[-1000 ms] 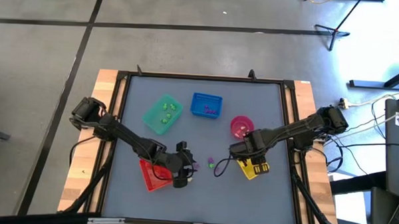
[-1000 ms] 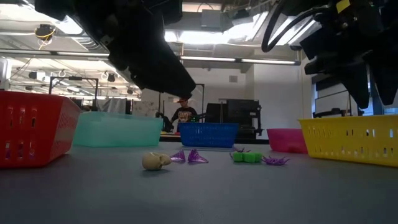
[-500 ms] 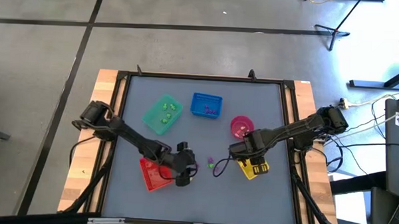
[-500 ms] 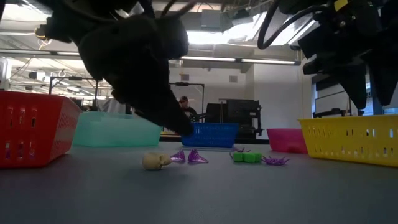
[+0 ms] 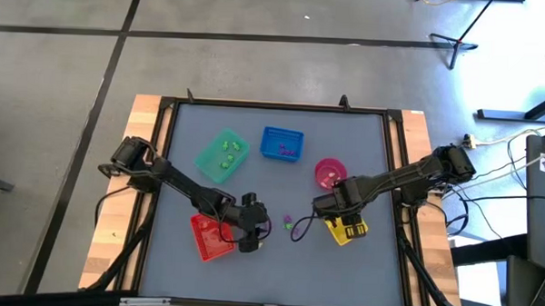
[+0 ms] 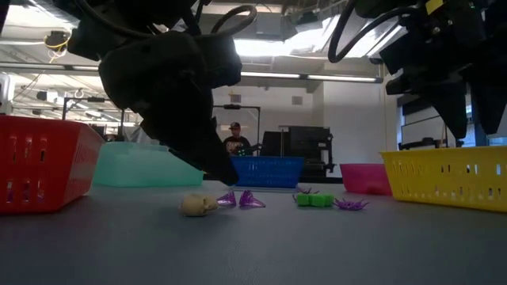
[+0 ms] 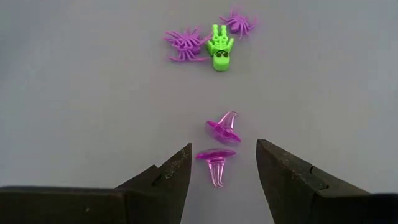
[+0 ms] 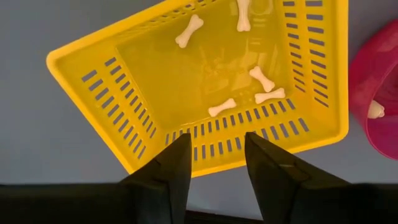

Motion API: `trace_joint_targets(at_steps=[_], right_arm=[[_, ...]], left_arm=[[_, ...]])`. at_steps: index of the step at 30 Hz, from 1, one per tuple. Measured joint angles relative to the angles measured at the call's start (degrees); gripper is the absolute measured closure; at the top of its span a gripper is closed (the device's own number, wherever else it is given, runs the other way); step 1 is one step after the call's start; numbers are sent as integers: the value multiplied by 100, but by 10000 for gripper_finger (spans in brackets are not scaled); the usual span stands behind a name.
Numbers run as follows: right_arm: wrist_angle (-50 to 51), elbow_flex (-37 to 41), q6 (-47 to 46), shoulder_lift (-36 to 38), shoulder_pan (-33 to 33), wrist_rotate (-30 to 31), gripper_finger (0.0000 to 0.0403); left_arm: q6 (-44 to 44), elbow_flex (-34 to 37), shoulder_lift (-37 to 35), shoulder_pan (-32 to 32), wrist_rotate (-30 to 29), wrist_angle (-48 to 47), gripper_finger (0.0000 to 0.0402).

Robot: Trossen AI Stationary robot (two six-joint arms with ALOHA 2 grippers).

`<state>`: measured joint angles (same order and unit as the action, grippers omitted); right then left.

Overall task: Sort Halloween decoration
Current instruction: Put the purple witch hat toy into the orange bin

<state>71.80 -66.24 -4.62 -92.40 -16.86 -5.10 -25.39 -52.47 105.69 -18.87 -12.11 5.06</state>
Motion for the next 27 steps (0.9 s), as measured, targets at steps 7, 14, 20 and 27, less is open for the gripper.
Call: trace_joint_targets(at_steps=[7, 14, 20, 27], right_arm=[[-7, 0, 0, 0, 0, -3, 255], [-17, 0, 0, 0, 0, -3, 255], [-19, 0, 0, 0, 0, -3, 255], [-19, 0, 0, 0, 0, -3, 255]], left_arm=[[0, 0, 7, 16, -47, -57, 237], [37, 0, 11, 89, -44, -189, 237], [49, 0, 11, 96, 17, -188, 237], [52, 0, 11, 85, 69, -186, 237]])
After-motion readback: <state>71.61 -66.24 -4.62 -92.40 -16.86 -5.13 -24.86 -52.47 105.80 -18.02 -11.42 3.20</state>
